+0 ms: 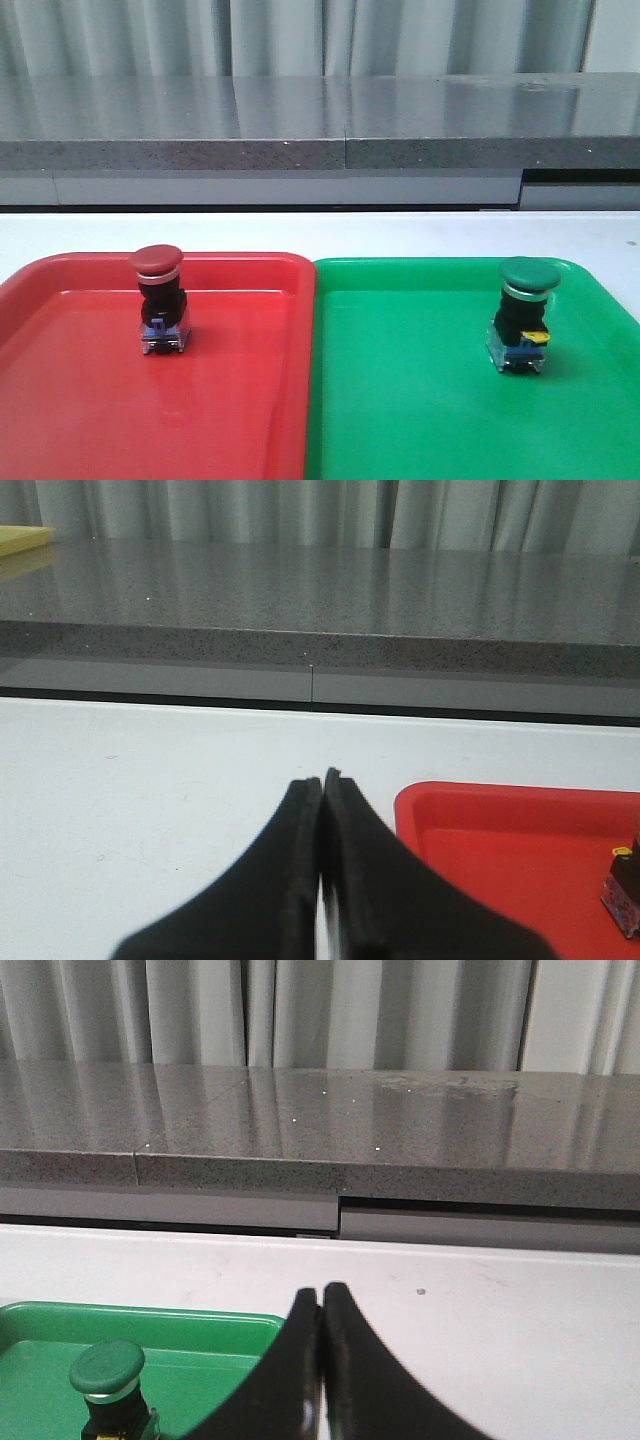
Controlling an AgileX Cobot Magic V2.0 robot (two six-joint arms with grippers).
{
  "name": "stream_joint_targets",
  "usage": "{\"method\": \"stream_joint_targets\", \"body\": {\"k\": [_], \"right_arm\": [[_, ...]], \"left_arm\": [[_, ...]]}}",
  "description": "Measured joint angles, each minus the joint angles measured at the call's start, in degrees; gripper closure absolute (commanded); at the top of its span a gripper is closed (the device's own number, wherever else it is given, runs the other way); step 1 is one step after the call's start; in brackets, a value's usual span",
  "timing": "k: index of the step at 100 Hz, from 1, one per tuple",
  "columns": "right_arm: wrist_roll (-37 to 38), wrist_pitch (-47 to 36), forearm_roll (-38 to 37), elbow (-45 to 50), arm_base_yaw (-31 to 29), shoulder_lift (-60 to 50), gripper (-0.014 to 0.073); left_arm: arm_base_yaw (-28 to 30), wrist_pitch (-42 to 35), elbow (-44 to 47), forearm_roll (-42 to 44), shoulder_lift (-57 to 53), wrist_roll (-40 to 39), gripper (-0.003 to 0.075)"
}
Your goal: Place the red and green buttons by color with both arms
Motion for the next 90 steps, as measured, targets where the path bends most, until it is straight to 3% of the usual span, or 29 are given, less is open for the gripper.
{"method": "stream_joint_targets", "body": {"k": [90], "right_arm": [[0.3, 3.5, 0.0, 0.1, 0.0, -2.6, 0.0658]], "left_arm": [[0.0, 0.1, 0.0, 0.0, 0.0, 0.0, 0.0741]]}}
